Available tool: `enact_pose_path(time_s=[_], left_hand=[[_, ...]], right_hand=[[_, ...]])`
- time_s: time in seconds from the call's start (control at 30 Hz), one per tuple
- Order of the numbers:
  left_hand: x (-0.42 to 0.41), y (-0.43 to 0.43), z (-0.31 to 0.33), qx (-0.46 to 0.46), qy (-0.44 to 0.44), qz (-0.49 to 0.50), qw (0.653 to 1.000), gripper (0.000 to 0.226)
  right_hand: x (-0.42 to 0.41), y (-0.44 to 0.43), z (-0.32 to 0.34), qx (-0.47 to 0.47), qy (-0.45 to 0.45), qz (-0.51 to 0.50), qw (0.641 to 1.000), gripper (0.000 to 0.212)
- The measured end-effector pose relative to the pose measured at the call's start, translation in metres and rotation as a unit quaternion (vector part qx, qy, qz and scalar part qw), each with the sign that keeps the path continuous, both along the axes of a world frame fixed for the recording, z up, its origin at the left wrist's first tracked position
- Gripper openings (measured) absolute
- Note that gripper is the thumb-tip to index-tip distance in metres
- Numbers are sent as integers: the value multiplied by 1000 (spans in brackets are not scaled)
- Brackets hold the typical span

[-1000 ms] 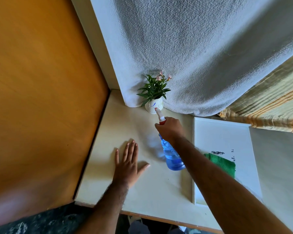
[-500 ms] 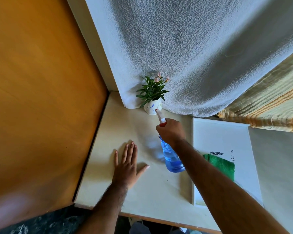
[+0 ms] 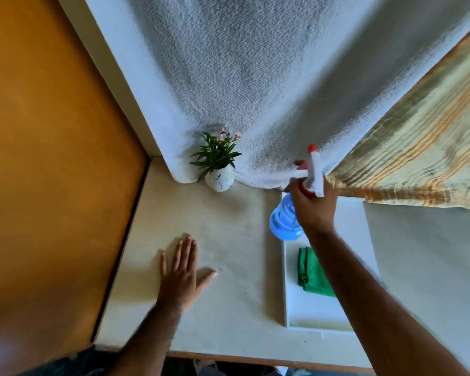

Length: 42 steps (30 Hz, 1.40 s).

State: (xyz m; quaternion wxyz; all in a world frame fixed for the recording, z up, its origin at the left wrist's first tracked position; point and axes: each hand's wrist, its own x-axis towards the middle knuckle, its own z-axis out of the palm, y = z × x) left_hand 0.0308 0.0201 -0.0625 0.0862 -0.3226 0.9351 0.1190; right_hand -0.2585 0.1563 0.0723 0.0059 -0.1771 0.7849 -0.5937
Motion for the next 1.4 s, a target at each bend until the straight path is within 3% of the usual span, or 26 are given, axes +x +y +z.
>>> enact_pose_path(time_s=[0.47, 0.8, 0.97, 1.03, 1.1, 1.17, 1.27, 1.4], left_hand=[[-6, 2, 7, 18, -23, 1, 1000, 108], [-2, -2, -6, 17, -31, -7, 999, 108], [-1, -2, -10, 17, -29, -8, 999, 117], [-2, -2, -12, 23, -27, -4, 999, 123], [-1, -2, -11, 30, -19, 3, 999, 124], [-1, -1, -7, 31, -12, 3, 999, 124], [-2, 0, -3, 30, -12, -2, 999, 120], [-1, -1, -6, 24, -12, -1, 1000, 119]], right_hand=[[-62, 51, -53, -1, 41, -8, 999, 26], [-49, 57, -53, 22, -51, -10, 998, 64], [-2, 116, -72, 126, 10, -13, 992, 85], [26, 153, -92, 233, 87, 31, 968, 94], [51, 183, -112, 354, 175, 132, 909, 97], [67, 202, -128, 419, 223, 195, 858, 92], [66, 206, -137, 441, 237, 208, 840, 70], [59, 198, -135, 455, 255, 209, 827, 57]])
